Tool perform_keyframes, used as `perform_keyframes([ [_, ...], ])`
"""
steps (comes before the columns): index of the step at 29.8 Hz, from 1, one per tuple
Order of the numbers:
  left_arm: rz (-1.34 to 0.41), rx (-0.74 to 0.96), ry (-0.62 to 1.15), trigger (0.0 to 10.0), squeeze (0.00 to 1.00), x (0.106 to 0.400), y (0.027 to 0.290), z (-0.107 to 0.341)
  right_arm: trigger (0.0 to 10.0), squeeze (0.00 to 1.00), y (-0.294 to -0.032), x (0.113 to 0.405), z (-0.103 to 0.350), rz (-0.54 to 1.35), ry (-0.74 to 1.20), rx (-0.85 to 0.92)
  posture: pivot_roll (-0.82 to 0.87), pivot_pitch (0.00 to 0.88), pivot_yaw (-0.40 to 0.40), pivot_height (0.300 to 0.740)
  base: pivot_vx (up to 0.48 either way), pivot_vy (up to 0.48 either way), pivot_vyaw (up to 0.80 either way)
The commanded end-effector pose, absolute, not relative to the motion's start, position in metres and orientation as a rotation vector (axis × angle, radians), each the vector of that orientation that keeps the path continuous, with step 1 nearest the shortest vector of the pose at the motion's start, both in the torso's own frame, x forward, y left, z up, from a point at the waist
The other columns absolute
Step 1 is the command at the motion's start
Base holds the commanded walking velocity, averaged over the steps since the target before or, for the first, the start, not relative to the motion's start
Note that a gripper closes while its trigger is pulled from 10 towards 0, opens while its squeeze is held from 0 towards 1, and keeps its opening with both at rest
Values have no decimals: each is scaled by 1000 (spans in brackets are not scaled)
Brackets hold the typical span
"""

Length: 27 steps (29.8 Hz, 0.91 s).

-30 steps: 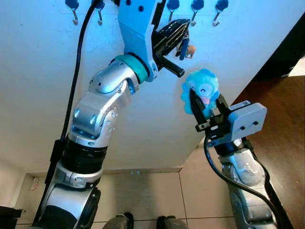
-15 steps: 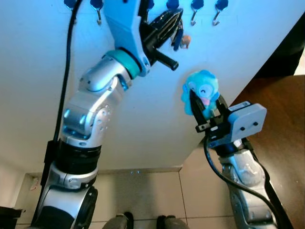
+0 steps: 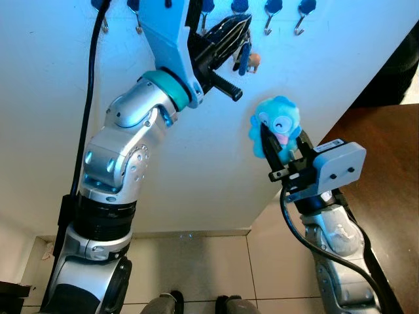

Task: Hang keys on a hook

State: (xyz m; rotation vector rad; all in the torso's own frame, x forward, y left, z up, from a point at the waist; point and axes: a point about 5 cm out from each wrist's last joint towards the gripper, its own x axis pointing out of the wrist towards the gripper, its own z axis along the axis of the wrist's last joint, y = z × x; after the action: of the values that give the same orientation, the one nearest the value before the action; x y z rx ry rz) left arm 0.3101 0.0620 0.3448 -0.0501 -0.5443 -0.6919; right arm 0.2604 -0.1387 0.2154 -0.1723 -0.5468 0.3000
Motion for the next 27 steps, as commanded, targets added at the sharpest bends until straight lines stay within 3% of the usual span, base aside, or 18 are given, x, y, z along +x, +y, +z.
perform_keyframes([
  [1, -684, -39, -533, 10000, 0, 312, 62, 342, 10000, 0, -139, 260, 213, 301, -543, -174, -67, 108, 67, 740, 0, 0, 0],
  [27, -604, 9, -434, 10000, 0, 323, 67, 325, 10000, 0, -139, 260, 211, 299, -541, -170, -65, 108, 72, 740, 0, 0, 0],
])
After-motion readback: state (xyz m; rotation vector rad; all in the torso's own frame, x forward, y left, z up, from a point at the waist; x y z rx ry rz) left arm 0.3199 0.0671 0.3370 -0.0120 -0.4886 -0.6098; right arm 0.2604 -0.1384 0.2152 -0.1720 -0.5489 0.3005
